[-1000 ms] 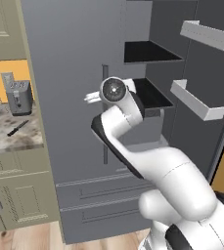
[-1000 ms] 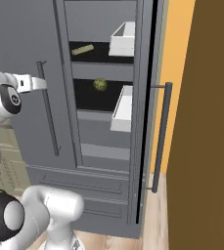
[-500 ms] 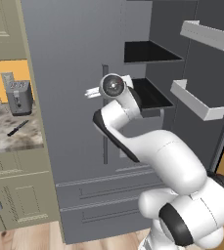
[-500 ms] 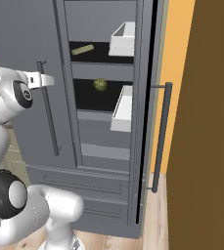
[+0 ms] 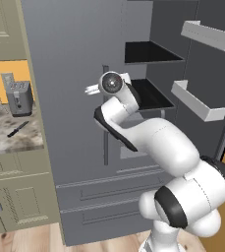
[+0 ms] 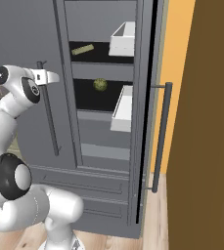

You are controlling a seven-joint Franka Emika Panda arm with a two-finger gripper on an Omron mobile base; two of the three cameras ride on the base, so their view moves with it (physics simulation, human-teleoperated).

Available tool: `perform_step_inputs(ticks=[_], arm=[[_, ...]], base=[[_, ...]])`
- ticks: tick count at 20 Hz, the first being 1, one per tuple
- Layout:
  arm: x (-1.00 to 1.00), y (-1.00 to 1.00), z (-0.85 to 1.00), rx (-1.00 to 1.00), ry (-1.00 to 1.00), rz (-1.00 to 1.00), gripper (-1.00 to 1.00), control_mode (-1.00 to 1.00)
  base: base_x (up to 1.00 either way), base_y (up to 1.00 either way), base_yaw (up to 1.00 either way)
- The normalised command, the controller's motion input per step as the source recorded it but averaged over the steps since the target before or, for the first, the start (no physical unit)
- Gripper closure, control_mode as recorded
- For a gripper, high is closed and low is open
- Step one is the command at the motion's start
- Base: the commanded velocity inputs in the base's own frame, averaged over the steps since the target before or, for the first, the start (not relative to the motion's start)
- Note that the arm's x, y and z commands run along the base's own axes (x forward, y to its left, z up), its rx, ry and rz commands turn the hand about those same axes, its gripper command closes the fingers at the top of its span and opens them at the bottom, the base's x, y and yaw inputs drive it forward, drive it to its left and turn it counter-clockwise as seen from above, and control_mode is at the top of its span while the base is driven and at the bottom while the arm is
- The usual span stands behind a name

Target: Retrieve the butter from the fridge and place it on a plate on the dining table. Then retrieve the butter knife by the fridge and place it near the plate.

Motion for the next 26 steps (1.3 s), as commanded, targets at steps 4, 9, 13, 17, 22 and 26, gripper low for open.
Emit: perform_step_inputs(ticks=[4, 9, 13, 17, 22, 26], arm=[[0.11, 0.0, 0.0, 0.0, 0.0, 0.0, -1.0, -1.0], [0.03, 0.0, 0.0, 0.0, 0.0, 0.0, -1.0, -1.0], [0.0, 0.0, 0.0, 0.0, 0.0, 0.0, 1.0, -1.0], [0.0, 0.0, 0.0, 0.0, 0.0, 0.0, 1.0, -1.0], [-0.05, 0.04, 0.0, 0.0, 0.0, 0.0, 1.0, -1.0], [-0.47, 0.33, 0.0, 0.0, 0.0, -0.06, 1.0, -1.0]], base=[[0.0, 0.0, 0.0], [0.0, 0.0, 0.0], [0.0, 0.0, 0.0], [0.0, 0.0, 0.0], [0.0, 0.0, 0.0], [0.0, 0.0, 0.0]])
